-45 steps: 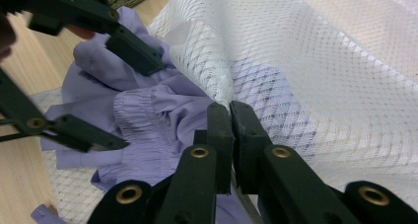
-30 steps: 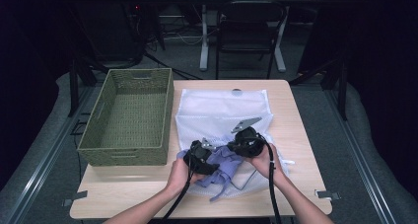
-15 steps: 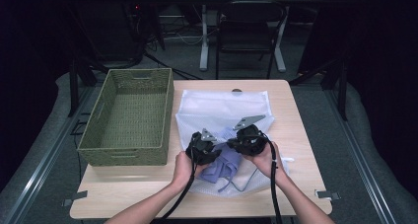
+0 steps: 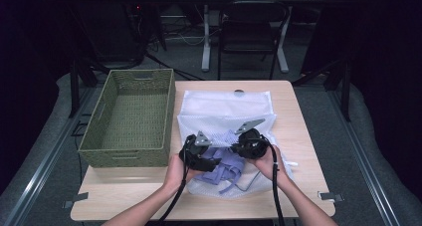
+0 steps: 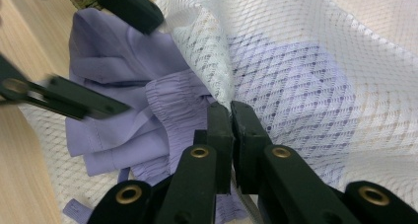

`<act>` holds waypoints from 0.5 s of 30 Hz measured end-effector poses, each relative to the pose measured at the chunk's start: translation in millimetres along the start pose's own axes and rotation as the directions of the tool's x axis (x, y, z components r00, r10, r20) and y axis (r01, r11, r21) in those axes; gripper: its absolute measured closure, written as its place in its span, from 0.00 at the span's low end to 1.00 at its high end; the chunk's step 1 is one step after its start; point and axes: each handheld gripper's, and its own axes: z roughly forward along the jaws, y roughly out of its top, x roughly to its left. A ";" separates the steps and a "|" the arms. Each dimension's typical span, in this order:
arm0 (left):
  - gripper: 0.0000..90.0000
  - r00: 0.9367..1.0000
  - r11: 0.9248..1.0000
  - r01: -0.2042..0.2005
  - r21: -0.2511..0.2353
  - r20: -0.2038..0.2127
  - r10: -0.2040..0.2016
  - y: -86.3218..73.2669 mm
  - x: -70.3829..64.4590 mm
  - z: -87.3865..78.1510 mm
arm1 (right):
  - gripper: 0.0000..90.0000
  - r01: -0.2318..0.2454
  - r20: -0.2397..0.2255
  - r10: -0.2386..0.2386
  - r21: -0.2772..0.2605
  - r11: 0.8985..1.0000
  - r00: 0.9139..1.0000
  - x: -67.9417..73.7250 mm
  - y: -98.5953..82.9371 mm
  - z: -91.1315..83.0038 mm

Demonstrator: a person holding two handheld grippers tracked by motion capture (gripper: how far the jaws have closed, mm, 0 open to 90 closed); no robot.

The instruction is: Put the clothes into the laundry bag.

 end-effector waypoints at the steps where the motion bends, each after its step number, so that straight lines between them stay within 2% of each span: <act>1: 0.31 1.000 1.000 0.001 -0.001 -0.010 -0.001 -1.4 0.4 -3.9 | 0.98 -0.001 0.001 0.001 0.002 1.000 1.000 0.1 0.0 -0.1; 3: 0.28 1.000 1.000 0.000 0.005 -0.016 0.000 -3.4 1.0 -7.1 | 0.98 0.004 0.005 -0.004 -0.001 1.000 1.000 1.2 0.5 -1.2; 5: 0.25 1.000 0.999 0.008 0.040 -0.026 -0.007 -12.7 3.8 -10.5 | 0.98 0.006 0.003 -0.006 -0.004 1.000 1.000 2.1 0.8 -2.2; 7: 0.26 1.000 0.995 0.020 0.096 -0.026 -0.018 -18.4 7.9 -5.5 | 0.98 0.006 0.001 -0.006 -0.006 1.000 1.000 1.8 0.9 -2.3; 9: 0.32 0.999 0.991 0.030 0.133 -0.015 -0.028 -21.8 10.8 1.6 | 0.98 0.002 0.003 -0.002 -0.004 1.000 1.000 1.2 1.2 -1.8; 10: 0.34 0.999 0.991 0.030 0.133 -0.015 -0.028 -21.8 10.8 1.6 | 0.98 0.000 0.003 0.000 -0.003 1.000 1.000 1.0 1.1 -1.5; 11: 0.38 0.999 0.986 0.039 0.164 0.001 -0.039 -24.6 13.2 9.9 | 0.98 0.004 0.002 -0.004 -0.002 1.000 1.000 0.9 1.1 -0.7; 15: 0.49 0.999 0.984 0.026 0.178 0.015 -0.029 -27.7 10.4 16.9 | 0.98 0.009 0.001 -0.009 -0.001 1.000 1.000 1.6 1.3 -0.1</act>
